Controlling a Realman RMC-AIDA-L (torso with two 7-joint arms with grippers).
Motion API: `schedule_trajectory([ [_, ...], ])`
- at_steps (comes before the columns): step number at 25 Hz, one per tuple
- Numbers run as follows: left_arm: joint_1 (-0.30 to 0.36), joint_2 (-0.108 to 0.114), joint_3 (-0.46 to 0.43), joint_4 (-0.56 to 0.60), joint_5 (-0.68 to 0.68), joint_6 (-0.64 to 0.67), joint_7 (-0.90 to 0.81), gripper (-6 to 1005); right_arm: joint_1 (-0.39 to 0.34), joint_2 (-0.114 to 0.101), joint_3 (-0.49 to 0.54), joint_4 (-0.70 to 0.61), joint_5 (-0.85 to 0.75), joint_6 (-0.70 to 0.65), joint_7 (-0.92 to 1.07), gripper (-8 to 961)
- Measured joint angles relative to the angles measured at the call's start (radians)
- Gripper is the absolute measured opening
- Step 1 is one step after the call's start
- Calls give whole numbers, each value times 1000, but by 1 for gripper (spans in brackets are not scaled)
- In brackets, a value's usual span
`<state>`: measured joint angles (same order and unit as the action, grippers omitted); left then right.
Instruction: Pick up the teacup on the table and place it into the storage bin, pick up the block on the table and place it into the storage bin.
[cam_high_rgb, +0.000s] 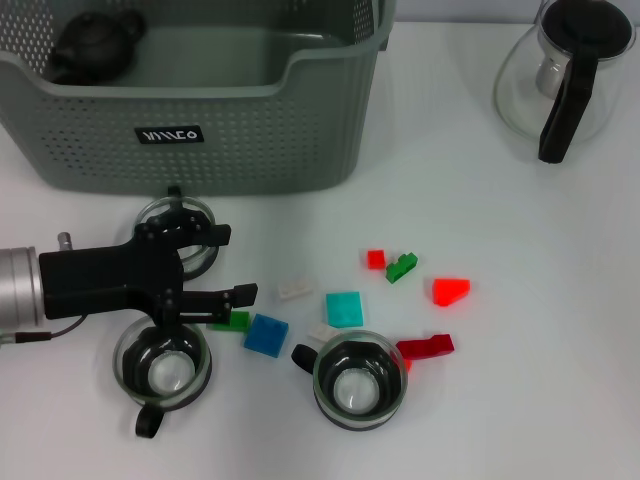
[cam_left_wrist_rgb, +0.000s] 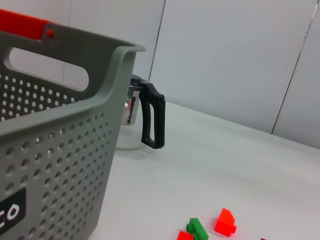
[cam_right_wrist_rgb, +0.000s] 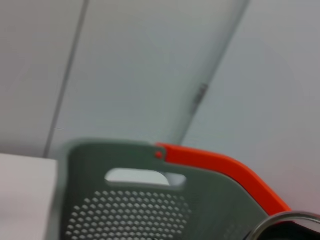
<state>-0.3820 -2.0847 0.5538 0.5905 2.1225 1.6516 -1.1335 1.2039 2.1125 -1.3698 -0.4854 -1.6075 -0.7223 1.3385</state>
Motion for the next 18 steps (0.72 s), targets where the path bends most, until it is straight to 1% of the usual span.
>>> schedule_trajectory([
  [3, 0, 0, 0, 0, 0, 0, 0, 878, 0, 2, -50, 34, 60, 61, -45, 81],
  [4, 0, 0, 0, -1, 0, 0, 0, 878, -2, 2, -84, 46, 80, 84, -51, 81],
  [7, 0, 0, 0, -8, 0, 0, 3, 878, -5, 3, -108, 56, 93, 96, -50, 82],
  [18, 0, 0, 0, -22, -1, -3, 6, 877, -27, 0, -121, 85, 122, 91, -27, 85],
])
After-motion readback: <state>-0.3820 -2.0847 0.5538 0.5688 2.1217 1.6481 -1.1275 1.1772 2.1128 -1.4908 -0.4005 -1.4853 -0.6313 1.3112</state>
